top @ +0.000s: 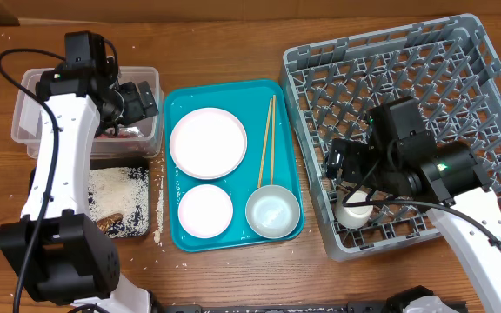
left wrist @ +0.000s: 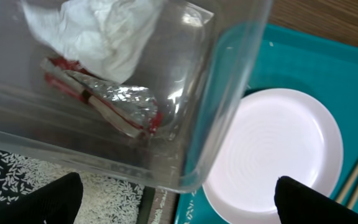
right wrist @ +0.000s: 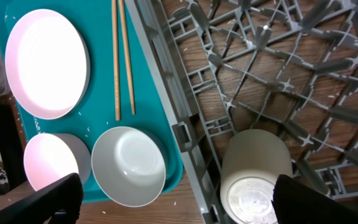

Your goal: Sort waste into correct bins and load items into the dishwasher

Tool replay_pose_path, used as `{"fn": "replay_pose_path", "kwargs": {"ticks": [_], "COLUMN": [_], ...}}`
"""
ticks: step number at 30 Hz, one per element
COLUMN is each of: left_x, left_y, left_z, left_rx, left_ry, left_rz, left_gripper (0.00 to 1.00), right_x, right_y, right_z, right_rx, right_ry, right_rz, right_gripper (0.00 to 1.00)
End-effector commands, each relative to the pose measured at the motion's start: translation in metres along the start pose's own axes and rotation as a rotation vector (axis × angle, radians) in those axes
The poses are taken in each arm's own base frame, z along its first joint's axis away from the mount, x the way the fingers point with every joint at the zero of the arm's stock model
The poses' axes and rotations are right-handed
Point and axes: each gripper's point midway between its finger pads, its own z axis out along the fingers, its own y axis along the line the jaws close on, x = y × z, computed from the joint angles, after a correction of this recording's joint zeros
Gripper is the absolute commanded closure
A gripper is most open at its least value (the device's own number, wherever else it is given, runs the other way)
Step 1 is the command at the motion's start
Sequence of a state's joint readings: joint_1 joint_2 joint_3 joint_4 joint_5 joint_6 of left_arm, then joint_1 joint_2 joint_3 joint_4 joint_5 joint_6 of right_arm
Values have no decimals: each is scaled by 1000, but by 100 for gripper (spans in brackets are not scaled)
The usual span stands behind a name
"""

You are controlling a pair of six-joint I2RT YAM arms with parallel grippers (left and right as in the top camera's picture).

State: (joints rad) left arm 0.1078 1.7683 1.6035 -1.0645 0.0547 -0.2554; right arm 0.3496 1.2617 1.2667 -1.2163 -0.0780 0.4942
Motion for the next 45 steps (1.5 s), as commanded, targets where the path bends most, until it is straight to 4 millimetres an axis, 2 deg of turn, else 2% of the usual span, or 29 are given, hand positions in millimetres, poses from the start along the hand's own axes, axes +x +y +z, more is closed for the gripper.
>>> {"fn": "replay_pose_path", "kwargs": {"ticks": [1, 2, 3, 6, 8, 19, 21, 23, 24, 26, 27, 30, 31, 33, 34, 35, 36, 38, 39, 42, 45], "left_x": [2, 25, 44, 73, 79, 77, 77, 77, 77, 77, 77, 77, 77, 77, 77, 77, 77, 77, 77, 77, 77], "left_y": [-34, -45, -53, -60, -69, -73, -73, -73, -73, -73, -73, -73, -73, -73, -73, -73, -73, -73, -73, -73, -73], "left_z": [-63, -95, -118, -150, -159, -152, -152, -152, -152, -152, -152, -152, -152, -152, -152, -152, -152, -152, -152, -152, -152], "left_rx": [90, 106, 119, 121, 163, 170, 170, 170, 170, 170, 170, 170, 170, 170, 170, 170, 170, 170, 170, 170, 170], "left_ry": [-69, -73, -80, -104, -120, -101, -101, -101, -101, -101, -101, -101, -101, -100, -101, -101, -101, -101, -101, -101, -101], "left_rz": [111, 176, 216, 281, 296, 295, 295, 295, 295, 295, 295, 295, 295, 295, 295, 295, 295, 295, 295, 295, 295], "left_gripper": [0, 0, 0, 0, 0, 0, 0, 0, 0, 0, 0, 0, 0, 0, 0, 0, 0, 0, 0, 0, 0], "right_x": [1, 1, 2, 1, 1, 1, 0, -17, -39, -77, -90, -88, -83, -73, -63, -58, -50, -41, -38, -18, -9], "right_y": [4, 4, 3, 4, 4, 4, -1, 3, 12, 39, 51, 51, 47, 30, 12, 4, -13, -32, -38, -62, -73], "right_z": [-1, -1, -1, -1, -1, -2, -8, -21, -37, -81, -114, -159, -168, -176, -171, -167, -156, -138, -131, -93, -70], "right_rx": [-19, -18, -17, -18, -18, -19, -1, -23, -67, -197, -261, -304, -307, -301, -277, -263, -230, -194, -185, -151, -150], "right_ry": [4, 6, 6, 6, 6, 3, -24, -137, -273, -550, -722, -954, -1011, -1077, -1098, -1105, -1111, -1109, -1106, -1097, -1124], "right_rz": [1, 1, 1, 1, 1, 0, -1, -9, -30, -140, -220, -332, -348, -334, -311, -301, -278, -247, -233, -211, -206], "right_gripper": [0, 0, 0, 0, 0, 0, 0, 0, 0, 0, 0, 0, 0, 0, 0, 0, 0, 0, 0, 0, 0]}}
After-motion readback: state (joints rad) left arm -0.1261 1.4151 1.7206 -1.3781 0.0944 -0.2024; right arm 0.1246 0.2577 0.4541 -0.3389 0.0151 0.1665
